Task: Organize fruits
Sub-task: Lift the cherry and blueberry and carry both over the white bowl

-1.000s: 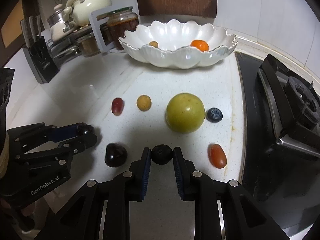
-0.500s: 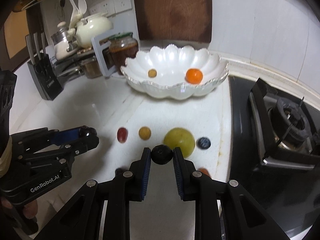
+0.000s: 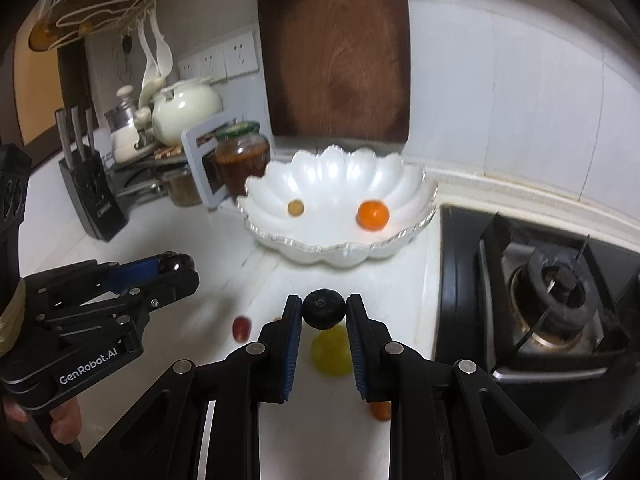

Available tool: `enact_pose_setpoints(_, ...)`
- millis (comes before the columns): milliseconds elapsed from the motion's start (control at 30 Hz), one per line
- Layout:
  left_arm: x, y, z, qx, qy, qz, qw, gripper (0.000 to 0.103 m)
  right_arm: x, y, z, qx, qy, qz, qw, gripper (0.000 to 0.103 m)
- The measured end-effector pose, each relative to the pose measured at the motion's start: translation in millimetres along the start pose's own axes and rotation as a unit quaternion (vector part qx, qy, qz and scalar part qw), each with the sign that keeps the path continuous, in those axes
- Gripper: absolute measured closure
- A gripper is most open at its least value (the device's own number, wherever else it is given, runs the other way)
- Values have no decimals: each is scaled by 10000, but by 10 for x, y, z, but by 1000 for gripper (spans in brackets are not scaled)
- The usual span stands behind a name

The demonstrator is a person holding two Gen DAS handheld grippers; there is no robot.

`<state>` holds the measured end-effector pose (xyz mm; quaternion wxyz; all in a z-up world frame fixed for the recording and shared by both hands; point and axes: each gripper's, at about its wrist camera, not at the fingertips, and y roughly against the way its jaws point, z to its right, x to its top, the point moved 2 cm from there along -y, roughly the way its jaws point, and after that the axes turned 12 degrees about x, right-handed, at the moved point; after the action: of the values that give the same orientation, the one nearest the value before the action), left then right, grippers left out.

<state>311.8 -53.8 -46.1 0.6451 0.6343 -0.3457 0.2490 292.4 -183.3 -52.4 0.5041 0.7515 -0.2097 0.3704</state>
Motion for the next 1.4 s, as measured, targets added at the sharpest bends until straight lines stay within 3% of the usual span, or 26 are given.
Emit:
enact_pose_setpoints(433,425,90,63,123,-121,614,9980,74,400,128,107,-201,131,594,9979,79)
enact_pose_setpoints(733,692,40,32,305,-174,901,9953,74,631,33,199,-272,147,731,9968,79)
enact_pose_setpoints(1133,986,-266,-38,412,-179,779,9959,74,878,-288,347,-324,63,555,9979,79)
enact_pose_setpoints(1400,1095,-661,-92,415,-165,345,9984,74,955,-622,482,-234,-177,213,9993,79)
